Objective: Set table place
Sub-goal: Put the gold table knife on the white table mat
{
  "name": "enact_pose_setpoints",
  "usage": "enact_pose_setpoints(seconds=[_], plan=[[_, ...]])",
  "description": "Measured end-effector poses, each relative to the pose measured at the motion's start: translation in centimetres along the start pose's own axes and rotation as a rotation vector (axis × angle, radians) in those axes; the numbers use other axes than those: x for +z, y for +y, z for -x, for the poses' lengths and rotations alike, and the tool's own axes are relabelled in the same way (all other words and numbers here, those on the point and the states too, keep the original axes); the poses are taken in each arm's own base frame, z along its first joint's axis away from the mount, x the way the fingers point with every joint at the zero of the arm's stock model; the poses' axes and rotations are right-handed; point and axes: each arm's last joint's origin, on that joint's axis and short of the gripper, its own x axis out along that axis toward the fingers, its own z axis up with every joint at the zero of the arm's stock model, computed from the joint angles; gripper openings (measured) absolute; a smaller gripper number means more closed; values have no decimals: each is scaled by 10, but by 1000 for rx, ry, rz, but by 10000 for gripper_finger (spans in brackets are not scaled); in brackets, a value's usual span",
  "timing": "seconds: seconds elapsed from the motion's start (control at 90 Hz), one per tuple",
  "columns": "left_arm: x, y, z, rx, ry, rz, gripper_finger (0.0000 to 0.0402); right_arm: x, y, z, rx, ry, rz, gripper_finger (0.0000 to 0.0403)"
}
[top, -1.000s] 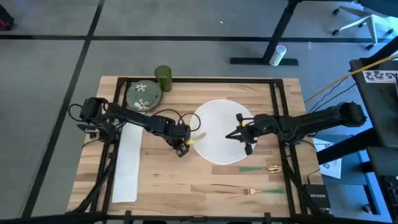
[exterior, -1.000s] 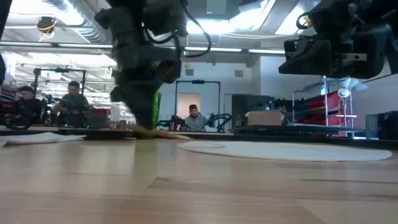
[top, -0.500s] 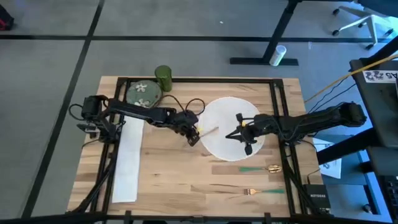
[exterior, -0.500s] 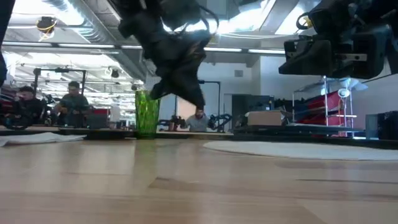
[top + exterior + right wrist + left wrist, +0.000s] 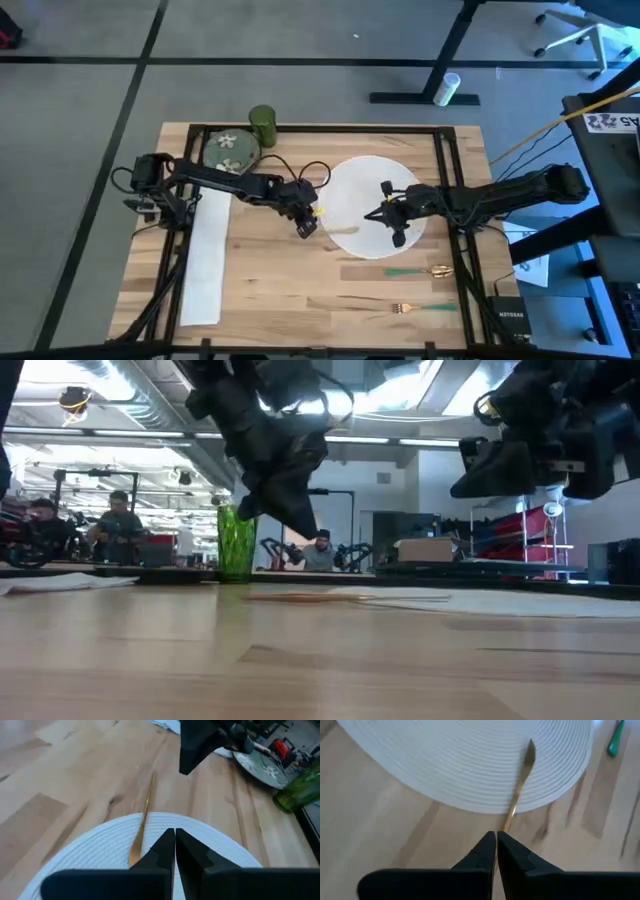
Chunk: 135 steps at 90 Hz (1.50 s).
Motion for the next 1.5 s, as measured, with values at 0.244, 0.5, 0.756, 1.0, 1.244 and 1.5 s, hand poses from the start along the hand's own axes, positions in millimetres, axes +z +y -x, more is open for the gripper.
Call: enact_pose_setpoints(seconds=[0.244,0.5,0.756,1.0,1.244,1.5], plan=[[-3,-6,0,-14,1,-263,0,0,1,0,21,-8,-5,3],[10,-3,1,51,-119,-641,0,15,-5,-12,52,-10,-7,52],[27,21,-10,126,-190,-787,0,18,-8,-44,111,120,-8,23],[21,44,-56,104,-120,-852,0,19,-8,-53,156,122,-9,5],[7,45,-74,87,-23,-831,0,17,-7,-53,169,149,-17,2],[-7,36,-64,82,109,-678,0,15,-6,-53,176,175,-51,3]])
